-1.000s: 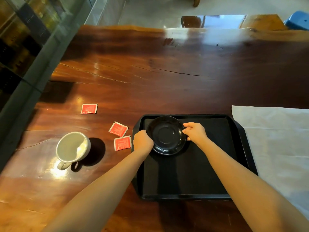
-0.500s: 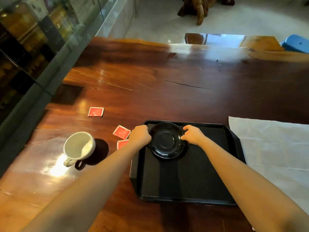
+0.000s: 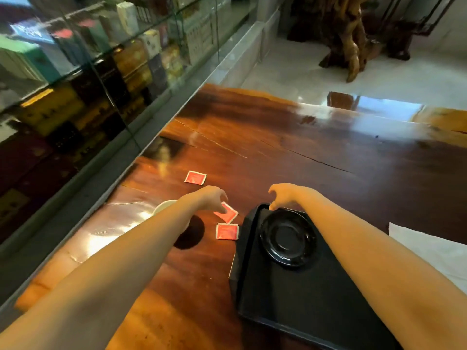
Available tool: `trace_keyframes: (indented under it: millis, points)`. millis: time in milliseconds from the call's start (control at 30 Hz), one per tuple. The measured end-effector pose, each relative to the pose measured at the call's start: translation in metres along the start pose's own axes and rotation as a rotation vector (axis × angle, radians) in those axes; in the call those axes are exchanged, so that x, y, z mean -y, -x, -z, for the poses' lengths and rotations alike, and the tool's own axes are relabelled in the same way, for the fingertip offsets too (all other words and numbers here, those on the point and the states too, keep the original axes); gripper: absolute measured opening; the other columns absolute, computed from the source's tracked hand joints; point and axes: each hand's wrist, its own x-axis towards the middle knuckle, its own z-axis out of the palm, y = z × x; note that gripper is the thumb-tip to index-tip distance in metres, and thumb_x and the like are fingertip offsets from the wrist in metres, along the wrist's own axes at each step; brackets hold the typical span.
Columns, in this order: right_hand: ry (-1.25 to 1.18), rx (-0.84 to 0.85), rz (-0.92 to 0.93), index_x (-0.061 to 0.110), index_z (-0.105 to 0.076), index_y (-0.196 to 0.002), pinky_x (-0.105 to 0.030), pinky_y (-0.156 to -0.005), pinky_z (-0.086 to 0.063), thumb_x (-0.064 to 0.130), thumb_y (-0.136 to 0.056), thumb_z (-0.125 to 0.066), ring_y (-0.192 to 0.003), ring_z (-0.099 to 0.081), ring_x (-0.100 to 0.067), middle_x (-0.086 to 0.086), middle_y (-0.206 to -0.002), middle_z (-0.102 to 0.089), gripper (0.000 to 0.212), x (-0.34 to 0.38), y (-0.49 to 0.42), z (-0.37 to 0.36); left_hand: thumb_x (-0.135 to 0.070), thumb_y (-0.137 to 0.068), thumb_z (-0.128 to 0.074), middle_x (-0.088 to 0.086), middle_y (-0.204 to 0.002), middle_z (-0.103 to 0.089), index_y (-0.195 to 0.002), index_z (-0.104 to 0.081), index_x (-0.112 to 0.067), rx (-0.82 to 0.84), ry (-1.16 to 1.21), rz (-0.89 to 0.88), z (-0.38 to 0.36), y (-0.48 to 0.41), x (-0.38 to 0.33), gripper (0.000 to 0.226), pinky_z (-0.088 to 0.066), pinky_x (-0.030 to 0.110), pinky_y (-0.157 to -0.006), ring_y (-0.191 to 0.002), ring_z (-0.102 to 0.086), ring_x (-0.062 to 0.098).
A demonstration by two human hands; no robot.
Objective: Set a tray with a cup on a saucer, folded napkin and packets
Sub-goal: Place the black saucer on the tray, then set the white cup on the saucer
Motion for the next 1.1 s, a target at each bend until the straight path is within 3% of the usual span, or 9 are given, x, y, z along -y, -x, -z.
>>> trace_keyframes:
  millis: [133,267,400,500,700,800,967,1100]
  points:
    - [0.081,-0.002,0.111,0.007,-0.030,-0.143,-0.038,-0.107,-0.035,0.029,-0.084,-0.066,-0.134,-0.037,-0.030,-0.012,-0.149,-0.034,0.073,0.049,-0.023,-0.006,-0.024,-0.082,-0.068,0.007,-0.122,-0.064,-0.123,-0.057,-0.013,-0.032,0.055,0.028,0.011,0.035,0.041,0.044,-0.041,0.025,-0.087,-0.109,-0.059,0.022]
    - [0.120,0.033,0.178,0.008,-0.035,-0.140,-0.039,-0.097,-0.047,0.021,-0.081,-0.068,-0.120,-0.052,-0.030,-0.013,-0.140,-0.046,0.069,0.090,-0.042,-0.019,-0.027,-0.081,-0.067,0.002,-0.116,-0.066,-0.117,-0.061,-0.022,-0.053,0.224,0.079,0.007,0.078,0.083,0.036,-0.045,0.025,-0.081,-0.099,-0.060,0.018]
    - [0.180,0.067,0.245,0.007,-0.035,-0.139,-0.037,-0.102,-0.040,0.022,-0.081,-0.069,-0.127,-0.044,-0.030,-0.013,-0.144,-0.042,0.069,0.125,-0.054,-0.034,-0.029,-0.082,-0.066,-0.004,-0.115,-0.063,-0.120,-0.058,-0.024,0.054,0.332,0.202,-0.014,0.119,0.127,0.040,-0.049,0.021,-0.074,-0.099,-0.059,0.016]
    - [0.207,0.093,0.272,0.010,-0.033,-0.141,-0.038,-0.103,-0.040,0.023,-0.081,-0.068,-0.128,-0.044,-0.030,-0.013,-0.145,-0.040,0.071,0.143,-0.064,-0.048,-0.028,-0.085,-0.064,-0.003,-0.118,-0.061,-0.122,-0.057,-0.023,0.077,0.368,0.286,-0.034,0.135,0.156,0.038,-0.053,0.024,-0.080,-0.103,-0.059,0.016]
    - [0.190,0.096,0.264,0.011,-0.030,-0.141,-0.040,-0.102,-0.041,0.026,-0.080,-0.069,-0.127,-0.044,-0.031,-0.014,-0.144,-0.039,0.074,0.159,-0.079,-0.075,-0.030,-0.084,-0.064,0.004,-0.127,-0.058,-0.130,-0.050,-0.017,-0.027,0.394,0.397,-0.068,0.122,0.194,0.050,-0.052,0.029,-0.088,-0.107,-0.057,0.020]
    - [0.092,0.066,0.277,0.008,-0.030,-0.141,-0.037,-0.098,-0.039,0.030,-0.082,-0.068,-0.125,-0.045,-0.030,-0.015,-0.142,-0.041,0.073,0.160,-0.086,-0.087,-0.030,-0.082,-0.066,0.004,-0.131,-0.056,-0.135,-0.044,-0.020,-0.104,0.529,0.405,-0.083,0.106,0.198,0.058,-0.052,0.033,-0.089,-0.111,-0.056,0.022]
    - [-0.106,0.007,0.338,0.009,-0.034,-0.138,-0.043,-0.105,-0.039,0.025,-0.075,-0.075,-0.125,-0.044,-0.029,-0.014,-0.140,-0.043,0.077,0.160,-0.094,-0.104,-0.024,-0.077,-0.073,0.004,-0.134,-0.055,-0.138,-0.040,-0.022,-0.276,0.709,0.335,-0.103,0.083,0.197,0.070,-0.044,0.029,-0.091,-0.113,-0.057,0.019]
    - [-0.287,-0.028,0.475,0.013,-0.041,-0.135,-0.050,-0.106,-0.036,0.016,-0.068,-0.080,-0.125,-0.045,-0.025,-0.009,-0.137,-0.049,0.077,0.167,-0.099,-0.110,-0.011,-0.071,-0.075,0.001,-0.128,-0.060,-0.134,-0.047,-0.023,-0.430,0.807,0.255,-0.108,0.071,0.194,0.070,-0.047,0.038,-0.097,-0.110,-0.059,0.017]
